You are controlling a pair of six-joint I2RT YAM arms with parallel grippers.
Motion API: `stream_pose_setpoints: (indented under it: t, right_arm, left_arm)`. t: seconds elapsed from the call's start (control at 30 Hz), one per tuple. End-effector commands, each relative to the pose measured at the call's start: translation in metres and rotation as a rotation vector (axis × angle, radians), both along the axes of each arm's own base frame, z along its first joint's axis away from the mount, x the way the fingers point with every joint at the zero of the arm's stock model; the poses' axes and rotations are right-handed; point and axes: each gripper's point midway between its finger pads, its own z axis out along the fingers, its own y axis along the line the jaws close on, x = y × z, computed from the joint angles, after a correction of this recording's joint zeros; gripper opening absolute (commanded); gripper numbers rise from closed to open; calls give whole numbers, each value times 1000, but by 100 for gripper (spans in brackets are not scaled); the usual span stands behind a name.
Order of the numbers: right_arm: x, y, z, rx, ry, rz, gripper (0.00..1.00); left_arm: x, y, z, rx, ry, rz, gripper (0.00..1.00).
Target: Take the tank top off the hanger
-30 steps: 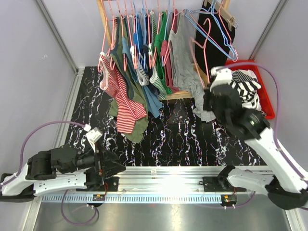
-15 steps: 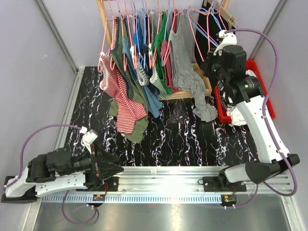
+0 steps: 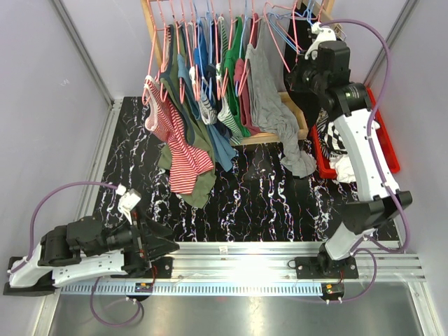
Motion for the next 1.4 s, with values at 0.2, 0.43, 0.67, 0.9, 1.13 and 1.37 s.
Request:
stream_pose_setpoints:
  t: [0.2, 0.43, 0.67, 0.9, 1.13, 1.37]
  right_arm:
    - [24, -28, -6, -85, 36, -108, 0]
    - [28, -38, -23, -133, 86, -158, 0]
    - [25, -56, -16, -173, 66, -247, 0]
    - [23, -62, -13, -190, 63, -265, 11]
    - [-12, -48, 16, -84, 24, -172, 68]
    - [-93, -18, 1, 107, 109, 19, 98]
  left_arm:
    - [-4, 1, 11, -97, 14, -9, 99]
    - [-4, 1, 11, -99, 15, -10, 99]
    - [-5, 2, 10, -104, 20, -11, 99]
    - [-5, 1, 9, -100, 21, -11, 99]
    - [-4, -3, 11, -93, 17, -16, 99]
    - [-2, -12, 12, -81, 4, -21, 99]
